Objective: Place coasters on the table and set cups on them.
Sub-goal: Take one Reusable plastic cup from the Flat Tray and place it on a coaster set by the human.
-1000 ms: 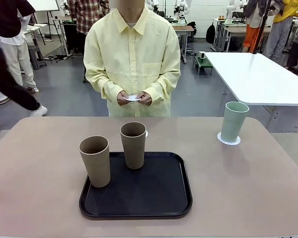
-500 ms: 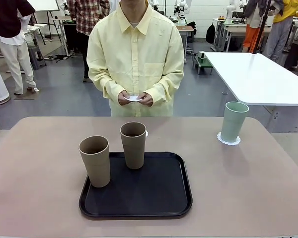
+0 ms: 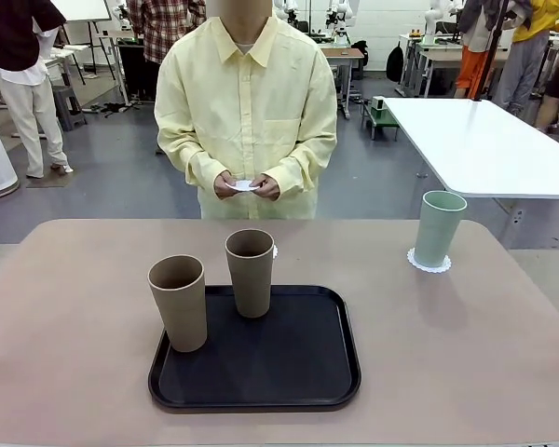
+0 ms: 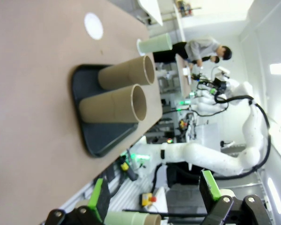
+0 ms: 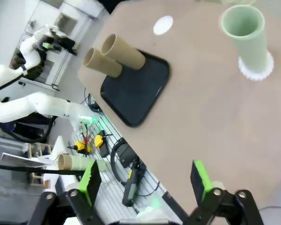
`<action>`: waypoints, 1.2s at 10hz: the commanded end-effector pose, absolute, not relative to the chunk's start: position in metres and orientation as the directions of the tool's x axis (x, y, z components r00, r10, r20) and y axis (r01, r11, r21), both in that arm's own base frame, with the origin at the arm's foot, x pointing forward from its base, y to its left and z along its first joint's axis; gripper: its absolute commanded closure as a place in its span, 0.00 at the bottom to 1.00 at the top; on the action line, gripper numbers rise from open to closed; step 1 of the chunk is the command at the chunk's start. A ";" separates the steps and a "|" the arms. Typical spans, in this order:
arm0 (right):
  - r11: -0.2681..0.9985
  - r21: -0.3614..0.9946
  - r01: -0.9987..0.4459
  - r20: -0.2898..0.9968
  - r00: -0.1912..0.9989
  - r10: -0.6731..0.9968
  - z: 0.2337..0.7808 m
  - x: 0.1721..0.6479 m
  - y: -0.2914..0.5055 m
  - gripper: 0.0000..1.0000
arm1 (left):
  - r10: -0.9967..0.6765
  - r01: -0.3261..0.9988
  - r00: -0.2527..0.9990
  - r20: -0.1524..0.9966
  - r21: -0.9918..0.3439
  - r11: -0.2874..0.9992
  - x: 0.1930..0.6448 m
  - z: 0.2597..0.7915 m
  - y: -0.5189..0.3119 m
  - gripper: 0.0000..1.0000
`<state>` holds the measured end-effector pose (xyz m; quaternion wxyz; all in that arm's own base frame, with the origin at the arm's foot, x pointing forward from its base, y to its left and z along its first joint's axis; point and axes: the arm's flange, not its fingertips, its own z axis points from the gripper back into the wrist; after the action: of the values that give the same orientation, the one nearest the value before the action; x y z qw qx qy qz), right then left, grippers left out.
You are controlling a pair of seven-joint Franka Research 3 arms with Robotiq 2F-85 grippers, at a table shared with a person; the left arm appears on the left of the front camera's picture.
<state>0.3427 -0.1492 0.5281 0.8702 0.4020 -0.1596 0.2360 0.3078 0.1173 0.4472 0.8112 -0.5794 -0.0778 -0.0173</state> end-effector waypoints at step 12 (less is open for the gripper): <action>0.282 0.424 -0.861 0.451 0.470 0.759 0.485 0.318 0.071 0.00 | 0.068 0.124 0.986 0.153 -0.940 0.317 0.308 0.448 0.118 0.00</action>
<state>0.3192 0.0682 0.4816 0.7938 0.3150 -0.0894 0.5124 0.3078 0.1174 0.4470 0.8111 -0.5795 -0.0778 -0.0170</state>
